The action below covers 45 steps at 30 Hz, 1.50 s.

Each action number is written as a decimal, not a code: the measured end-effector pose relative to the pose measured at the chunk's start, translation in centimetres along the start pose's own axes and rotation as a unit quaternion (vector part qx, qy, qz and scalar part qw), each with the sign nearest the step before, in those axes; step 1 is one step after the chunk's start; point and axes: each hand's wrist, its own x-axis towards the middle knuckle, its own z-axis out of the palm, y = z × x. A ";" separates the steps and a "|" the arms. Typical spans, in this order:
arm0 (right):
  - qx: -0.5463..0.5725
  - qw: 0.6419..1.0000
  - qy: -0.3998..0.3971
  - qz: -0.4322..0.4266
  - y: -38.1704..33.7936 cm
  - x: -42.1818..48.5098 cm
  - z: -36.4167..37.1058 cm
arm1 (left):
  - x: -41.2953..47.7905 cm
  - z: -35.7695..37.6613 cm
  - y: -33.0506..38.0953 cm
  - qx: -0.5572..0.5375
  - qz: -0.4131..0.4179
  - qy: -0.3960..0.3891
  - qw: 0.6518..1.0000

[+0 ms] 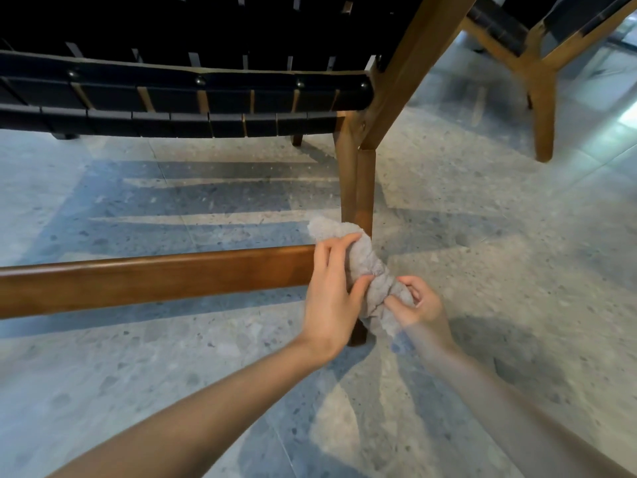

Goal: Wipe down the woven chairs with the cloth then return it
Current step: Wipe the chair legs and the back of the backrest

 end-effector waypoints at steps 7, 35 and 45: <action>-0.076 0.994 -0.072 0.018 1.9 -0.5 -1.5 | -5.4 1.4 0.2 -0.035 -0.114 0.032 0.992; -0.100 0.994 0.000 0.039 3.8 0.3 -0.3 | -3.4 4.6 -3.7 -0.027 -0.266 -0.054 0.962; -0.133 0.983 -0.054 -0.111 0.8 -1.6 1.5 | -4.7 -1.2 -3.9 0.001 -0.190 -0.133 0.973</action>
